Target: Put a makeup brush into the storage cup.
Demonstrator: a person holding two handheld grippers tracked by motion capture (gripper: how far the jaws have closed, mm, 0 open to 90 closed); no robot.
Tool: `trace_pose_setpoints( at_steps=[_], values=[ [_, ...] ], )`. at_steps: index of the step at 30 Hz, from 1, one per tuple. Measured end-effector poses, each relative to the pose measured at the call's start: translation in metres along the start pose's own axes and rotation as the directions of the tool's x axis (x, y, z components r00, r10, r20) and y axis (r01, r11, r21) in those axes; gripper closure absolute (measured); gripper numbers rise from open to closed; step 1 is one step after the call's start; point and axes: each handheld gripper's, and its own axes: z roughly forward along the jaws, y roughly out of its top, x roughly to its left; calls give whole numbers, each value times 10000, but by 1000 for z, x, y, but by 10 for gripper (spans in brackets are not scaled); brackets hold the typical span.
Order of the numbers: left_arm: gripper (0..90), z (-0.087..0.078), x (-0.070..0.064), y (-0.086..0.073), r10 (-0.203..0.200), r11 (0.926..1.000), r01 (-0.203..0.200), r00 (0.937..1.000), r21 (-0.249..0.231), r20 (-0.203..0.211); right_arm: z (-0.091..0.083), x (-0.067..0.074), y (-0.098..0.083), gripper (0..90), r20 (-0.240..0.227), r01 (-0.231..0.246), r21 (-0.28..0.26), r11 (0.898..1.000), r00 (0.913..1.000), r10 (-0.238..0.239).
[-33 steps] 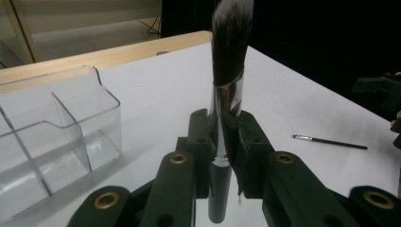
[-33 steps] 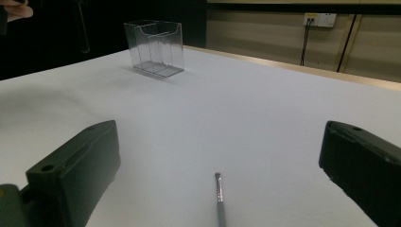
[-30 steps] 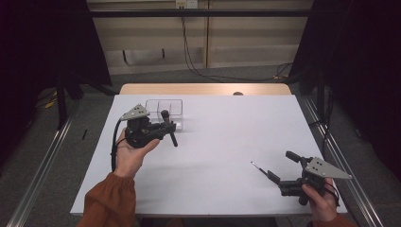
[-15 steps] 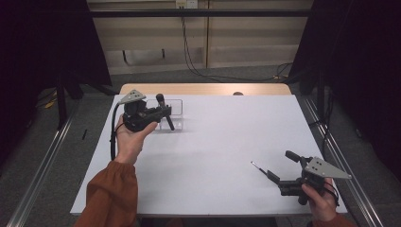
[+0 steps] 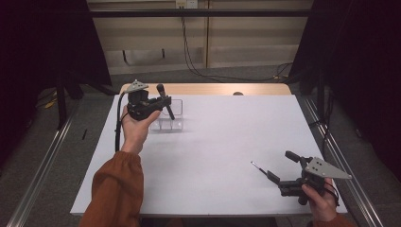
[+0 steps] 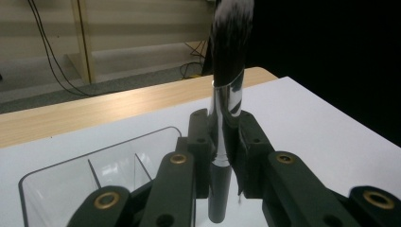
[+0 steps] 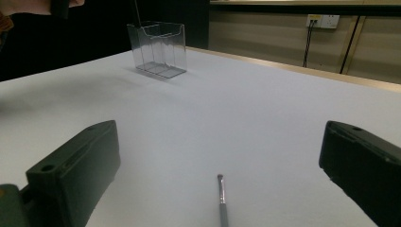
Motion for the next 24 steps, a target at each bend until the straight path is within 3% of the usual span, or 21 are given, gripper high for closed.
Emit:
trace_pose_setpoints(
  at_steps=[10, 13, 24],
  values=[
    [789, 14, 2, 12, 240, 9992, -248, 9993, -299, -274, -1, 0, 0, 0, -8, 11, -6, 10000, 10000, -11],
    [789, 19, 6, 12, 498, 9976, -520, 9976, -448, -474, -1, 0, 0, 0, -8, -7, 4, 10000, 10000, 7],
    [789, 34, 13, 6, 450, 9989, -456, 9950, -48, -891, -1, -1, 0, 0, -26, 20, -5, 10000, 10000, -20]
  ],
)
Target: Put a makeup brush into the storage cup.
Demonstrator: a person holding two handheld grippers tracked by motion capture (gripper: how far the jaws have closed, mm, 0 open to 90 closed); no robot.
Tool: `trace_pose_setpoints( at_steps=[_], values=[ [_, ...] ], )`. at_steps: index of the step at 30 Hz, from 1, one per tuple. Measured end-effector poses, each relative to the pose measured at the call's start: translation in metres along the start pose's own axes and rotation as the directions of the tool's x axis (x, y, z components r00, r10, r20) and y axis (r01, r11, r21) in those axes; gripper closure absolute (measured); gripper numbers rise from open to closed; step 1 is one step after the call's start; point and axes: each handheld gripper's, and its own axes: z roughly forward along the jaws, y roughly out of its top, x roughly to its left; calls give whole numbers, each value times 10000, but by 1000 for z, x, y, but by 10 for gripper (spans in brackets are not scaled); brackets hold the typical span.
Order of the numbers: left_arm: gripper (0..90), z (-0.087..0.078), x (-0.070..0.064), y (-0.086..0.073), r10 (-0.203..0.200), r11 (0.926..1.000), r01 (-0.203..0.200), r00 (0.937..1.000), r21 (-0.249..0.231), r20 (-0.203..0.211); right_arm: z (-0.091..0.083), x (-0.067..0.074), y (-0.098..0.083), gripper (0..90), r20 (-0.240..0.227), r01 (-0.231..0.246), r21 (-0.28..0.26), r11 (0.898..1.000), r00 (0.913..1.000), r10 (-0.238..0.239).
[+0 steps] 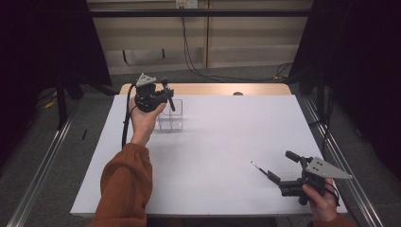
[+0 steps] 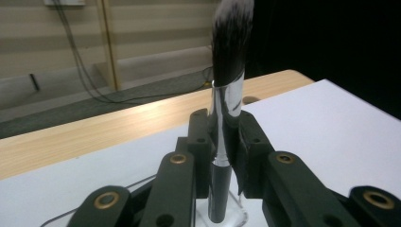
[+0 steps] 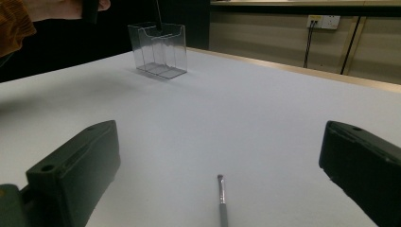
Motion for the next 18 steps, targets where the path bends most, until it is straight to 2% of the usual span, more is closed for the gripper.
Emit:
trace_pose_setpoints(
  at_steps=[2, 6, 10, 13, 18],
  values=[
    [789, 2, 1, -1, 91, 9999, -91, 10000, 107, 6, 0, 0, 0, 0, -19, -3, 17, 10000, 10000, 3],
    [788, 6, 2, -5, -44, 9994, 41, 10000, 340, 83, 0, 0, 0, 0, -29, 9, 19, 10000, 10000, -9],
    [789, 9, 0, -7, 13, 9982, -22, 9999, 594, 148, 1, 0, 0, 0, -21, -19, 26, 10000, 10000, 19],
    [789, 12, -1, -9, 18, 9978, -33, 9998, 660, 221, 1, 1, 0, 0, -38, -10, 26, 10000, 10000, 10],
    [788, 17, -3, -11, 26, 9971, -35, 9999, 765, 121, 1, 1, 0, 0, -37, -28, 53, 10000, 10000, 29]
  ],
)
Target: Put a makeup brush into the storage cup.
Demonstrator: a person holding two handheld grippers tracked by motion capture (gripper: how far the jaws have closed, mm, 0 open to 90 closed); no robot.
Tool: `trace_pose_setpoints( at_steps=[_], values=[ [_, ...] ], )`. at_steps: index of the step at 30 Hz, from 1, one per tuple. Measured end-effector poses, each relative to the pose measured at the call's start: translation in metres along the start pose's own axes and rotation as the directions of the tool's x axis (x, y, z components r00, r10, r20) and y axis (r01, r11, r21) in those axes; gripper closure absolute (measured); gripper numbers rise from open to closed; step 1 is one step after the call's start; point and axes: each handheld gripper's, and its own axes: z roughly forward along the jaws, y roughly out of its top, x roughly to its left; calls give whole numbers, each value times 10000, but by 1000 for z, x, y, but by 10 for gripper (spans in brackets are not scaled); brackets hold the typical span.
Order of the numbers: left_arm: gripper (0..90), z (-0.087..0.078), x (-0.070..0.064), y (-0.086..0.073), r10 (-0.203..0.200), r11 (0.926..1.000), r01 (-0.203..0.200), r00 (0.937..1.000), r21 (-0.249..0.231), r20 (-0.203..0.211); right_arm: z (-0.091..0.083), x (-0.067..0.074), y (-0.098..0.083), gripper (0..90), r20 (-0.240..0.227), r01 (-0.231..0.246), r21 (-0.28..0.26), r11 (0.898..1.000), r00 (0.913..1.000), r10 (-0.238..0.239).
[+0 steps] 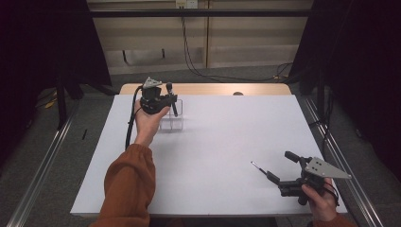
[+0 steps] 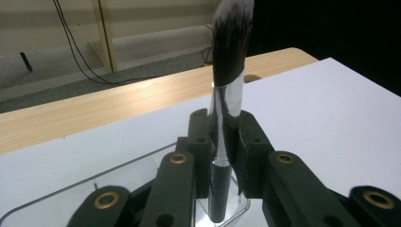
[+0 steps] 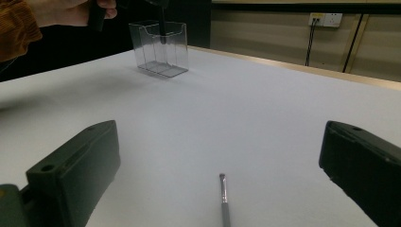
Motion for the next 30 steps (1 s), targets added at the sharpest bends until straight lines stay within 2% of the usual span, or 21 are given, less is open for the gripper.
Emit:
trace_pose_setpoints(
  at_steps=[5, 14, 30],
  values=[
    [789, 5, 0, -5, 24, 9996, -26, 10000, 293, 78, 0, 0, 0, 0, -31, -10, 11, 10000, 10000, 10],
    [788, 8, -1, -7, 49, 9993, -54, 9999, 367, 135, 1, 1, 0, 0, -46, -9, 37, 10000, 10000, 10],
    [787, 17, 4, -17, -204, 9964, 203, 9998, 829, 14, 1, 1, 0, 0, -71, 18, 45, 10000, 10000, -18]
  ],
)
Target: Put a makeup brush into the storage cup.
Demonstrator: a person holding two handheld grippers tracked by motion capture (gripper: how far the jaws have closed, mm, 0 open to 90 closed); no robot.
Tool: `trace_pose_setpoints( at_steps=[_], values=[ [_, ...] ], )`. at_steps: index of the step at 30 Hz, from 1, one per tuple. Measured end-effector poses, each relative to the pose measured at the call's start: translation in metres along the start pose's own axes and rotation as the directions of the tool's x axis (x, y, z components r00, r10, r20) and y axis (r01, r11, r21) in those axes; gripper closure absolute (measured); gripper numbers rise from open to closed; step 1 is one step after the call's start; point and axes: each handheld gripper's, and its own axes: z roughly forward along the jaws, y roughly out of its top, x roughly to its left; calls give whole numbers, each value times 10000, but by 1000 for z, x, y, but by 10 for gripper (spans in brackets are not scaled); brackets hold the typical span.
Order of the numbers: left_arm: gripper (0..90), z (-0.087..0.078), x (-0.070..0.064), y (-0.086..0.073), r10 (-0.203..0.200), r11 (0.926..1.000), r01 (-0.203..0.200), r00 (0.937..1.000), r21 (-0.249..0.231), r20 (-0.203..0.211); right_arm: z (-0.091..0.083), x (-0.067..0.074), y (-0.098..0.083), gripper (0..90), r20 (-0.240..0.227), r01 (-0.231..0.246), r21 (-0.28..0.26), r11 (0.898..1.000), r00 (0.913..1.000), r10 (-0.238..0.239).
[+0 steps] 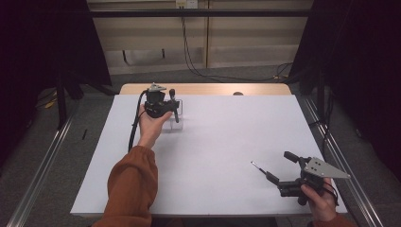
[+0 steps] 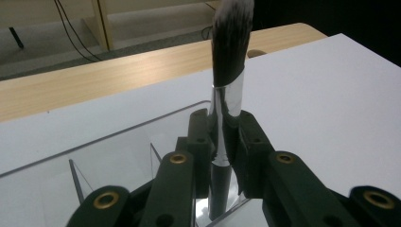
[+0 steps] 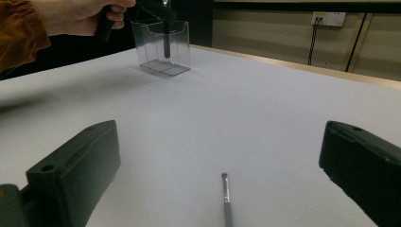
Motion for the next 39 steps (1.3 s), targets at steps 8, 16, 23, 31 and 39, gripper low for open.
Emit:
trace_pose_setpoints(
  at_steps=[8, 16, 23, 31, 39],
  values=[
    [745, -1, 2, -3, 128, 9999, -126, 9997, 89, -196, 1, 0, 0, 0, -18, 15, 6, 10000, 10000, -15],
    [590, -3, 2, -5, 208, 9998, -207, 9996, 35, -177, 1, 0, 0, 0, -24, 26, 11, 10000, 10000, -26],
    [418, -7, 4, -4, 199, 9997, -207, 9986, -147, -499, 0, 0, 0, 0, -20, -21, -16, 10000, 10000, 21],
    [271, -14, 9, -8, 17, 9997, -29, 9988, -247, -479, 1, 0, 0, 0, -35, 23, 4, 10000, 10000, -23],
    [137, -20, 6, -11, 209, 9982, -228, 9992, -551, -348, 1, 0, 0, 0, -31, 20, 3, 10000, 10000, -20]
  ],
)
